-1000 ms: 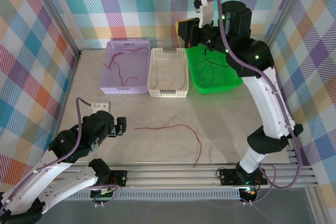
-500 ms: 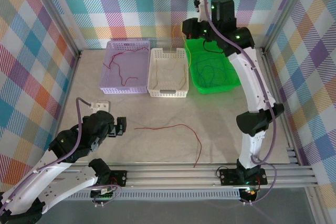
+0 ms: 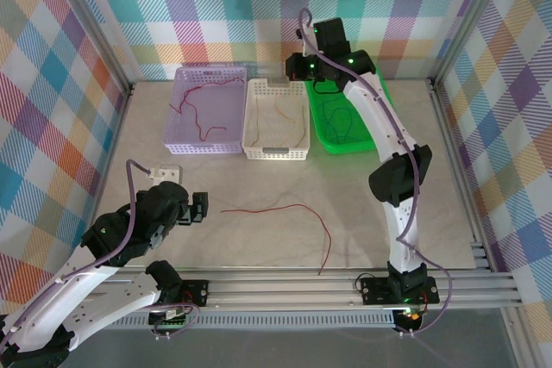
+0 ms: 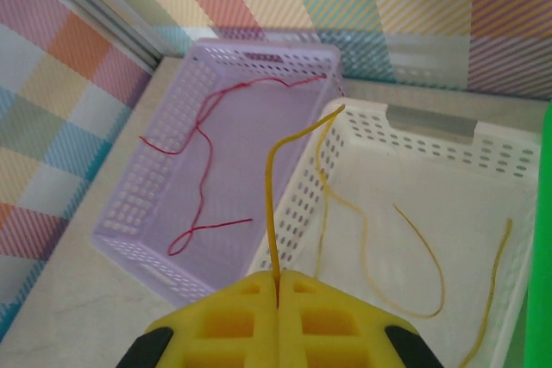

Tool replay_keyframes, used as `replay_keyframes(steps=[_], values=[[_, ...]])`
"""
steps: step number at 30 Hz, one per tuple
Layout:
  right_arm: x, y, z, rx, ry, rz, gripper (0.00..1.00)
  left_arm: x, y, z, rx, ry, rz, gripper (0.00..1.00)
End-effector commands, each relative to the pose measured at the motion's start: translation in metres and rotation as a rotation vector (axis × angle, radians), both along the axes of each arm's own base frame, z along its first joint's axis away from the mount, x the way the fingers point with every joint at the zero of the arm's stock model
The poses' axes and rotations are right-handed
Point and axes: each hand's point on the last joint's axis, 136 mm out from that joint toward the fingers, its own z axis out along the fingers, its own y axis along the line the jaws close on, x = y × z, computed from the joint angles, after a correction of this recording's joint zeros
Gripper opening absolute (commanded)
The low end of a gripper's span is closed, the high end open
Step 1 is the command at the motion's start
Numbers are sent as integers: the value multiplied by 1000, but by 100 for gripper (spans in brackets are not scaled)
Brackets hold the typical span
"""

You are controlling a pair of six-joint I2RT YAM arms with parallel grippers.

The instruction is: Untangle the cables

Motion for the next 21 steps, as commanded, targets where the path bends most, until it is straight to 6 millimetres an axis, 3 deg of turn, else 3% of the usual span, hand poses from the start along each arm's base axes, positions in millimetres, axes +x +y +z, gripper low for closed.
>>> replay_keyframes(steps=[1,8,21], values=[[14,6,-10,-13,-25,-16,0,3,-1,-2,3,-2,-1,100],[32,10,-69,-94,33,-34,0,3,-1,-2,5,-1,1,100],[21,23,-167,-244,170,-18,0,3,-2,-2,5,0,0,100]])
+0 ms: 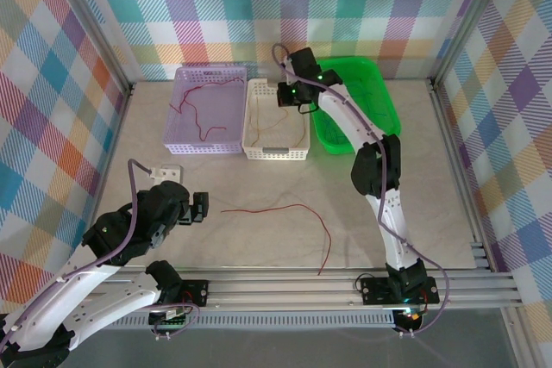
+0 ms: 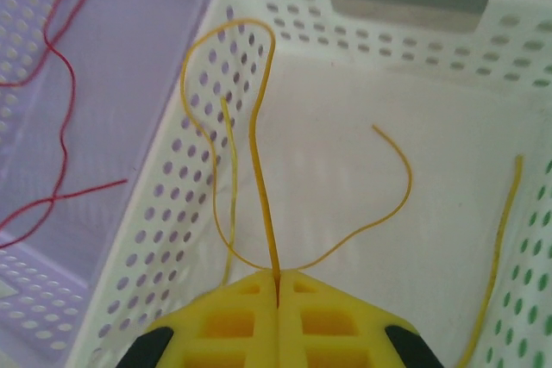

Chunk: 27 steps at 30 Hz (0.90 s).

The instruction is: Untangle the cables

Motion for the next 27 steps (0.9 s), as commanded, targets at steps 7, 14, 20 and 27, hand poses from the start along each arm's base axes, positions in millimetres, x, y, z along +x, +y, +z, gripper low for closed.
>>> replay_keyframes(steps=[7,14,20,27], values=[[-11,-7,-60,-142,97,-13,0,2,-1,-1,0,-3,-2,100],[-16,-17,-70,-207,128,-16,0,3,-2,-1,-1,-4,-2,100],[-18,-19,-51,-200,110,-14,12,3,-2,-2,0,-1,-2,100],[-24,-22,-23,-184,88,-24,24,3,-2,-2,2,-1,1,100]])
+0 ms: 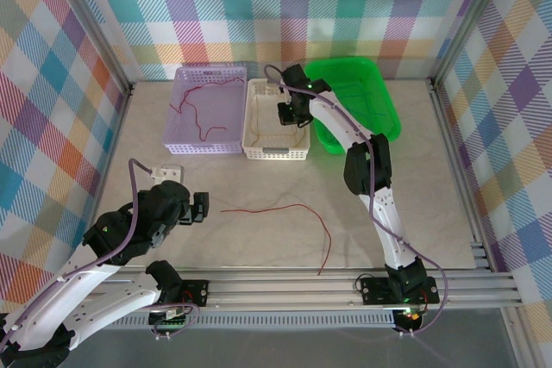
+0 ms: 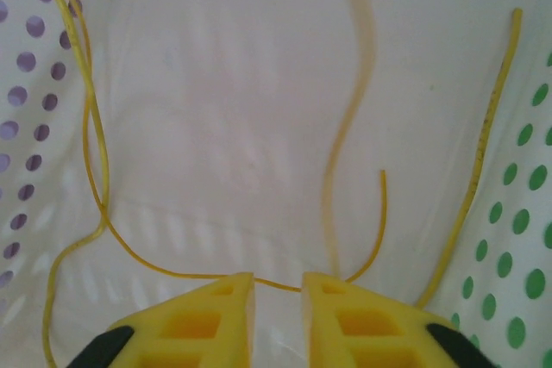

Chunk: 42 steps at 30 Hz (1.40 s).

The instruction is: Untangle the cables

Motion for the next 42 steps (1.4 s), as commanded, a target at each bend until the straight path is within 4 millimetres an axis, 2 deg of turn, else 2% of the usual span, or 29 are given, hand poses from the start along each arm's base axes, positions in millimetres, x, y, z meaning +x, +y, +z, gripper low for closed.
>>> replay_keyframes(steps=[1,3,6,9,12,14,17,22,24,28,33,38,42], values=[[-5,-3,57,38,-65,-7,27,3,-1,-1,2,-6,3,100],[-9,-3,75,52,-86,-10,34,3,-1,-3,7,1,4,100],[-18,-4,108,82,-128,-13,49,4,-2,-4,12,10,5,100],[-31,-9,142,112,-177,-15,57,5,-3,-6,22,23,7,100],[-51,-18,177,147,-232,-11,62,8,-11,-13,41,59,-15,100],[-71,-27,198,179,-275,-11,68,11,-24,-23,62,118,-59,100],[-104,-43,220,235,-332,-10,80,14,-43,-43,102,230,-111,98],[-161,-86,227,229,-399,-31,90,16,-67,-61,227,341,-169,100],[-187,-105,233,236,-431,-51,100,17,-79,-63,269,353,-176,100],[-233,-136,233,241,-457,-66,100,21,-110,-68,271,356,-185,100],[-285,-173,220,207,-444,-89,100,22,-170,-83,207,363,-286,100],[-323,-201,211,192,-480,-100,100,19,-227,-107,207,406,-439,100],[-342,-221,210,181,-534,-125,100,21,-255,-130,269,428,-519,100]])
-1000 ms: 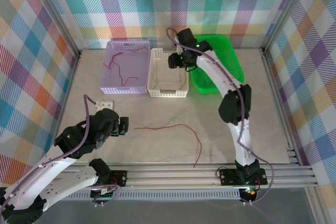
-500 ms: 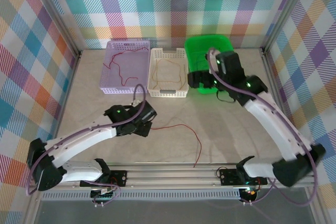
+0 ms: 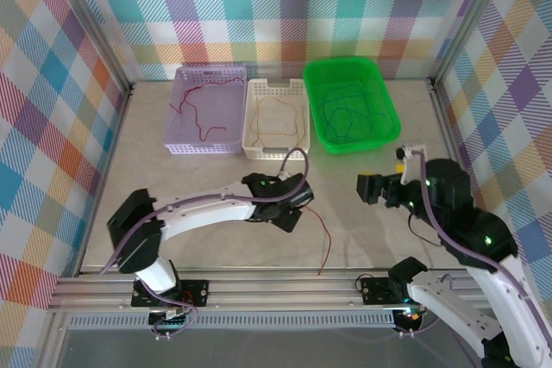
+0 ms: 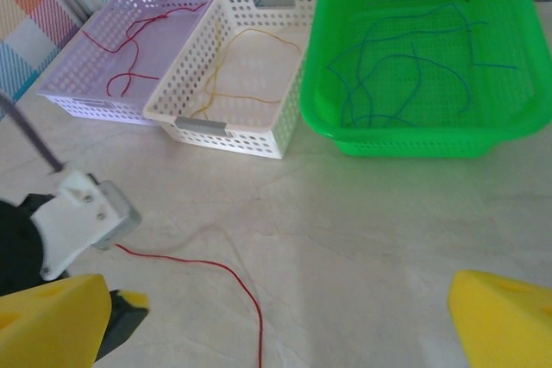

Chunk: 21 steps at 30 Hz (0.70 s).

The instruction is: Untangle the cables

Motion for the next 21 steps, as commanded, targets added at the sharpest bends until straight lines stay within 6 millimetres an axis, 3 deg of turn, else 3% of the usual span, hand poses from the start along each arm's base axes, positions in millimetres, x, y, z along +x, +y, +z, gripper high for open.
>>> replay_keyframes(steps=[1,7,16,21], values=[[-14,-19,-10,-43,-14,-39,100,2,-32,-9,-10,11,-100,100],[-28,-32,-14,-28,-69,-60,100,15,-50,-31,61,10,-194,97],[-36,-43,-16,2,-139,-87,100,36,-54,-60,71,83,-232,83],[-38,-44,-15,24,-160,-90,100,51,-52,-70,72,89,-220,83]])
